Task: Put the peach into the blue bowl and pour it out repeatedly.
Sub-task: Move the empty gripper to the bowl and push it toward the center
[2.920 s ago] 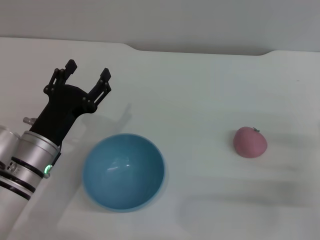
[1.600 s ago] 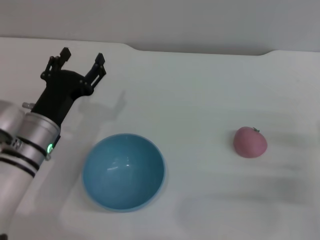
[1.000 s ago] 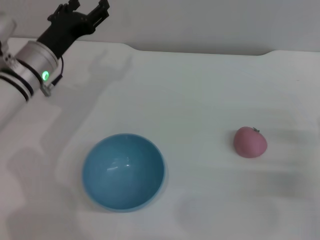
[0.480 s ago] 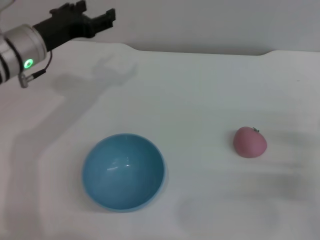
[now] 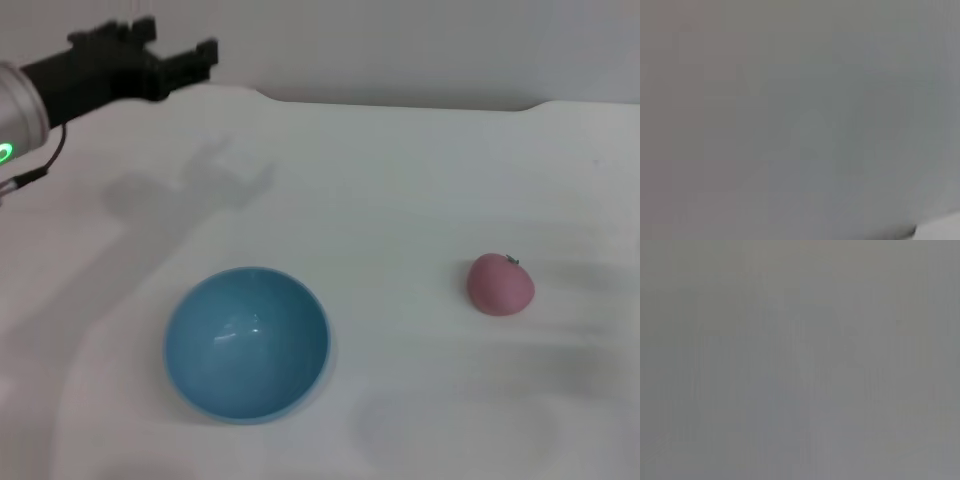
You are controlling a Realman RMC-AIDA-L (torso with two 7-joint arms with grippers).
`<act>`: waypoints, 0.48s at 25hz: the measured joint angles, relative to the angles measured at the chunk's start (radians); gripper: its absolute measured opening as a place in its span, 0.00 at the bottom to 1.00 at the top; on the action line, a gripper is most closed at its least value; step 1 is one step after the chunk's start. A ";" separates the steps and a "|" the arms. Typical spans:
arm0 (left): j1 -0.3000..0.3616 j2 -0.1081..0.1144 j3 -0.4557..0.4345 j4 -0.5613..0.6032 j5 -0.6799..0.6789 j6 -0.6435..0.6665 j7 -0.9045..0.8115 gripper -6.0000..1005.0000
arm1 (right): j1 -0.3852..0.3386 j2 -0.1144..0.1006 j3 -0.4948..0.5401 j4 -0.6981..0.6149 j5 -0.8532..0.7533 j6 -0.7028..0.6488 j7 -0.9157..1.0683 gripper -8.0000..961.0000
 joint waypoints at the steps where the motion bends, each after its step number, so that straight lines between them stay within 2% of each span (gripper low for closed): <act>1: -0.001 0.000 -0.018 0.010 0.043 0.027 -0.043 0.82 | 0.000 0.000 0.000 0.000 0.000 0.001 0.000 0.57; 4: -0.017 -0.001 -0.062 0.049 0.241 0.135 -0.229 0.81 | 0.003 -0.001 0.000 0.000 0.000 0.005 0.000 0.57; 8: -0.026 -0.003 -0.074 0.109 0.452 0.234 -0.421 0.81 | 0.007 -0.003 0.000 0.000 0.000 0.007 0.000 0.56; 12: -0.055 -0.002 -0.092 0.159 0.587 0.374 -0.567 0.81 | 0.008 -0.003 0.007 0.000 0.000 0.008 0.000 0.56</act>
